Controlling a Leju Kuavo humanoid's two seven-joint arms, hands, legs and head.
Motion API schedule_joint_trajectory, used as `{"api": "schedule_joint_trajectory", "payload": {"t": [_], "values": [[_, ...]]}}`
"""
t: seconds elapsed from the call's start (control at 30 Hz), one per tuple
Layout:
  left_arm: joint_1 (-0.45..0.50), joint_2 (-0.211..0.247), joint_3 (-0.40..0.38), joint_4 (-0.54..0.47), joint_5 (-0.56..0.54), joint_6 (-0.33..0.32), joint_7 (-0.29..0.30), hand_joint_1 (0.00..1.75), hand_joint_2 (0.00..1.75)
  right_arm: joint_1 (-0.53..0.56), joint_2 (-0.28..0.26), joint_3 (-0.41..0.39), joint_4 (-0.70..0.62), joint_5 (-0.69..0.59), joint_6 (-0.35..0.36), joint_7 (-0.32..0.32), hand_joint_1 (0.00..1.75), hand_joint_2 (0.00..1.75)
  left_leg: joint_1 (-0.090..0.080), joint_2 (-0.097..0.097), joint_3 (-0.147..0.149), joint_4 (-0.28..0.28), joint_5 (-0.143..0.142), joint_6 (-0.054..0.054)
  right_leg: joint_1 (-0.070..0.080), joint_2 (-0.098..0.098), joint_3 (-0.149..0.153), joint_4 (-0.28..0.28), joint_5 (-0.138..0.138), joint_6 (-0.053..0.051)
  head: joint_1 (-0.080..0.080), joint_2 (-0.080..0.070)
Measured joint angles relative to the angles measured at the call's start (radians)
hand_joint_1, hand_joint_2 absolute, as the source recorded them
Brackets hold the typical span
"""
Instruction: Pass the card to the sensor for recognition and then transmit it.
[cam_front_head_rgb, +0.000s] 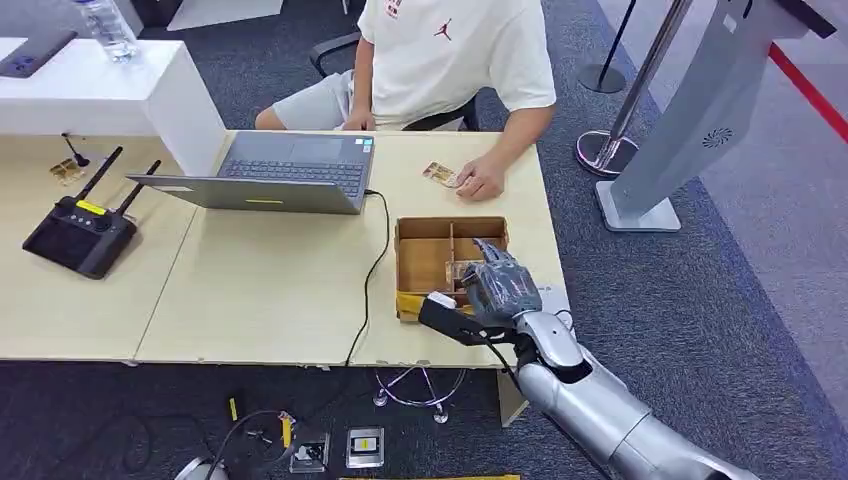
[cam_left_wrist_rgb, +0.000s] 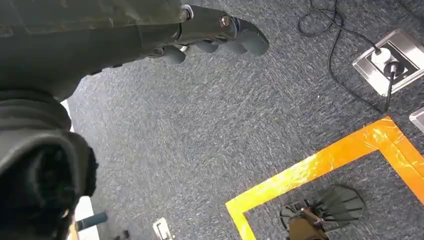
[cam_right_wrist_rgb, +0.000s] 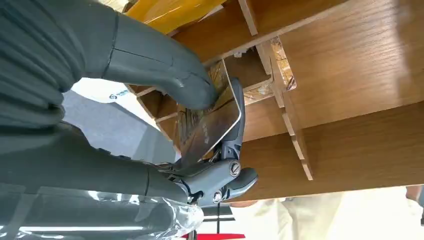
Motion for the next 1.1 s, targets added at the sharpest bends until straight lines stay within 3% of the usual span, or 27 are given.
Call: {"api": "schedule_joint_trajectory", "payload": {"t": [0.47,1.1], "values": [[-0.003,-0.002,0.001,-0.002,-0.01,0.0,0.0,0.0,0.0,-0.005,0.019,0.01,0.021,0.006,-0.003,-0.015,1.75,1.75,0.0,0.0,0.0,0.0,0.0,0.0,0.0,0.001,0.0,0.0,0.0,0.0,0.0,0.0],[-0.02,-0.007,0.004,0.008,-0.049,0.0,-0.027,0.0,0.0,-0.084,-0.006,-0.017,-0.045,0.171,-0.144,0.064,1.75,1.75,0.0,0.001,0.001,0.0,0.0,0.0,0.0,0.001,0.0,0.0,0.001,0.0,0.0,0.0]]}}
